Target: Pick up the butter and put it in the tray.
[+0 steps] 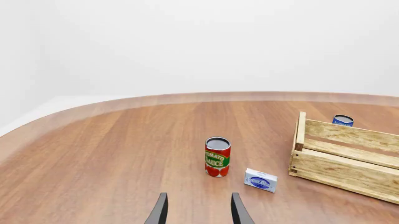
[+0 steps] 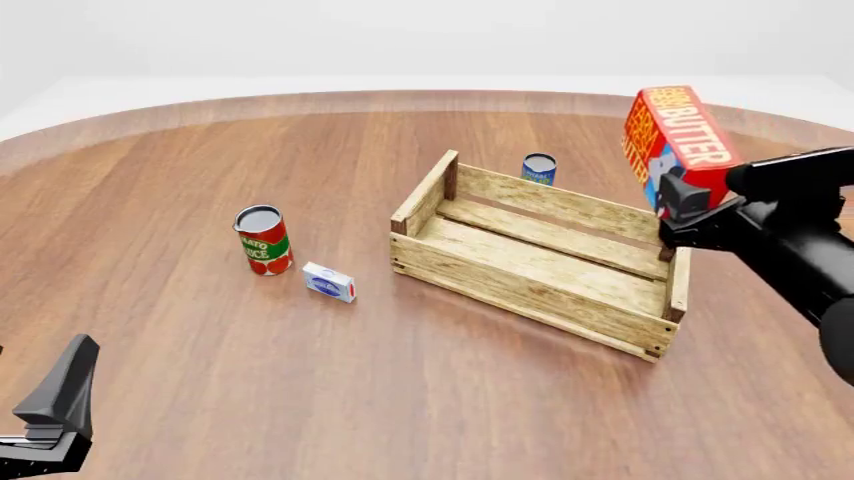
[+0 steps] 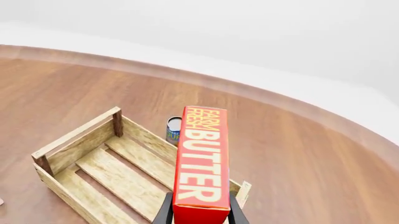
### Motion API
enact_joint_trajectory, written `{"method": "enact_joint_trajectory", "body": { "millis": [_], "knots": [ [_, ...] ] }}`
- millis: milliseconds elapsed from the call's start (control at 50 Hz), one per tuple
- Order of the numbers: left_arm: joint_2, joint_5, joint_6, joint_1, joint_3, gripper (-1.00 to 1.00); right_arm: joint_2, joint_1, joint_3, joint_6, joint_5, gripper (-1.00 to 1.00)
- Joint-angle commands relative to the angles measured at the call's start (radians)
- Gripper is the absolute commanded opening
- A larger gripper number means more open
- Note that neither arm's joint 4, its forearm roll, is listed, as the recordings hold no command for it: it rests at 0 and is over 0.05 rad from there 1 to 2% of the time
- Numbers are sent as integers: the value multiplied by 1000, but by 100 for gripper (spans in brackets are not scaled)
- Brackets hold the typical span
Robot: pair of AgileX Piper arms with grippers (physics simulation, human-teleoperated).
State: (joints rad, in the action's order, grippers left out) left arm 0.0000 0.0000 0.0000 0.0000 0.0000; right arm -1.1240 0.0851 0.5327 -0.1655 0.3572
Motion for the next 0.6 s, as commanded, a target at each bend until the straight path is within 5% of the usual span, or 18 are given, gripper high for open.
{"method": "enact_joint_trajectory", "body": {
  "millis": [20,600],
  "knots": [
    [0,0,0,0,0,100,-34,31,37,13,20,-100],
    [0,0,0,0,0,100,-150,105,68,22,70,-100]
  ]
}}
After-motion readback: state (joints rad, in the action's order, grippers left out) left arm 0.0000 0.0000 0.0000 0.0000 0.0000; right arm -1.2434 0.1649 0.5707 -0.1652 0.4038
